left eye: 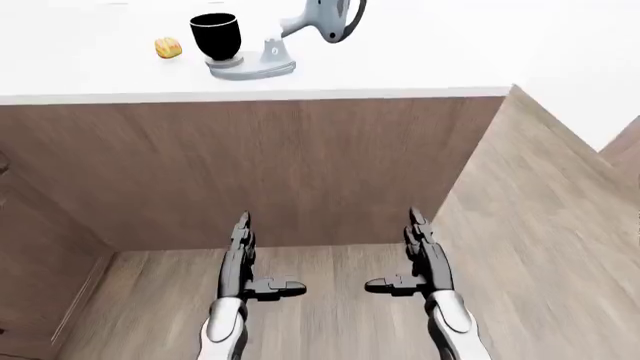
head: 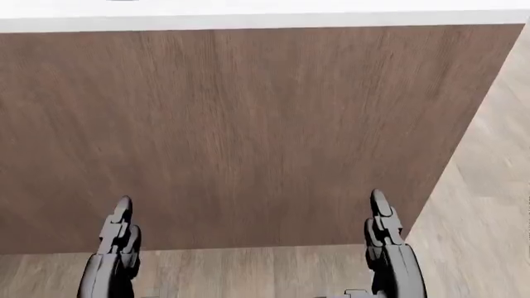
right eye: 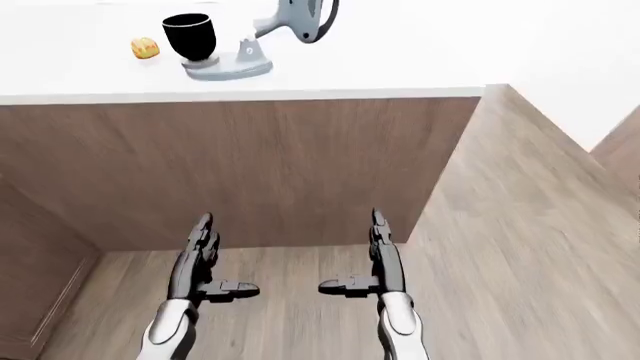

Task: Place the bread in the stand mixer bowl.

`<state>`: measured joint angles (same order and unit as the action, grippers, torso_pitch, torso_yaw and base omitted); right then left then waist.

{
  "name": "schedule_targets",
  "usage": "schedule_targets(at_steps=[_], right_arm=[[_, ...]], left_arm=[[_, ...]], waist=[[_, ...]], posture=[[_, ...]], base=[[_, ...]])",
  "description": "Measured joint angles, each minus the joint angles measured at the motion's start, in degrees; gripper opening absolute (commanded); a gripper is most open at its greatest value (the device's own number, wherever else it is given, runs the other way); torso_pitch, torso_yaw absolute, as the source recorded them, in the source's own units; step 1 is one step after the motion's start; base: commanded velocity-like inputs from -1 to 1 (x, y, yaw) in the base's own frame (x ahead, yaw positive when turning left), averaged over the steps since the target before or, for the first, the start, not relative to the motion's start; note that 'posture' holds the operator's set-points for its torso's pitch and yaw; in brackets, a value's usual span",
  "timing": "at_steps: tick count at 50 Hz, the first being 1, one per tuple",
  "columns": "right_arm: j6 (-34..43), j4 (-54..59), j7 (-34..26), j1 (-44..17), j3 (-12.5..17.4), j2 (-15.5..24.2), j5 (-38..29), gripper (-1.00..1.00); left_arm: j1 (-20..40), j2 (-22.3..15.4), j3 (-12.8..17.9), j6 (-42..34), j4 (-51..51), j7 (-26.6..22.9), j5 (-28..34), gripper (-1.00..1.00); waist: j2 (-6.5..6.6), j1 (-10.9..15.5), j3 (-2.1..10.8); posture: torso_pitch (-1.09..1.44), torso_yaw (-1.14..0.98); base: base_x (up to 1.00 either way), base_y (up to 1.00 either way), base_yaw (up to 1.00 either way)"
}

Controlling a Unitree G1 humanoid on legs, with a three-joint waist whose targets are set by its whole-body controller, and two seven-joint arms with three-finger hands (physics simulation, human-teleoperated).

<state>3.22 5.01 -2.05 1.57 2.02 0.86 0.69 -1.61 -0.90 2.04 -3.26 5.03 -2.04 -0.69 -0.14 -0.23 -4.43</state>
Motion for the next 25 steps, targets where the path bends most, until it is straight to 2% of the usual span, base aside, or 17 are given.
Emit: schedule_targets(at_steps=[1, 3, 5, 7, 15, 25], right_arm=[[0.5, -1.4, -0.1, 0.0, -0.2, 0.2, -0.1, 0.98], [0.9, -5.0, 0.0, -1.0, -0.4, 0.9, -1.3, 0.98], [0.5, -5.1, 0.2, -1.5, -0.5, 0.7, -2.8, 0.98], [1.8, -5.3, 0.0, -1.0, -0.6, 0.5, -3.3, 0.98], [9.0, -9.5, -0.2, -2.5, 0.5, 0.9, -4.3, 0.98], [18.1, -18.3, 1.0, -7.0, 1.1, 2.1, -8.6, 0.98]], left_arm=[[-0.3, -0.1, 0.0, -0.1, -1.6, 0.0, 0.0, 1.00], [0.2, -0.2, -0.1, 0.7, -6.0, 0.0, 0.1, 1.00], [0.0, -0.1, -0.2, 0.9, -7.9, -0.2, 0.3, 1.00], [-0.7, -0.1, -0.5, -0.3, -9.0, -0.3, 0.6, 1.00], [-0.2, -0.1, -0.4, -3.5, -9.9, -0.4, 1.9, 1.00], [3.7, -0.7, 0.1, -12.8, -20.8, -0.8, 3.3, 1.00]], waist=[[-0.23, -0.1, 0.55], [-0.24, 0.4, 3.36], [-0.63, 0.5, 2.39], [-0.52, 0.5, 3.10], [-0.26, 0.6, 3.45], [-0.31, 0.5, 4.28]], posture=[[0.00, 0.00], [0.00, 0.00], [0.00, 0.00], [0.00, 0.00], [0.00, 0.00], [0.00, 0.00]], base=[[0.00, 0.00, 0.00], [0.00, 0.00, 0.00], [0.00, 0.00, 0.00], [0.00, 0.00, 0.00], [0.00, 0.00, 0.00], [0.00, 0.00, 0.00]])
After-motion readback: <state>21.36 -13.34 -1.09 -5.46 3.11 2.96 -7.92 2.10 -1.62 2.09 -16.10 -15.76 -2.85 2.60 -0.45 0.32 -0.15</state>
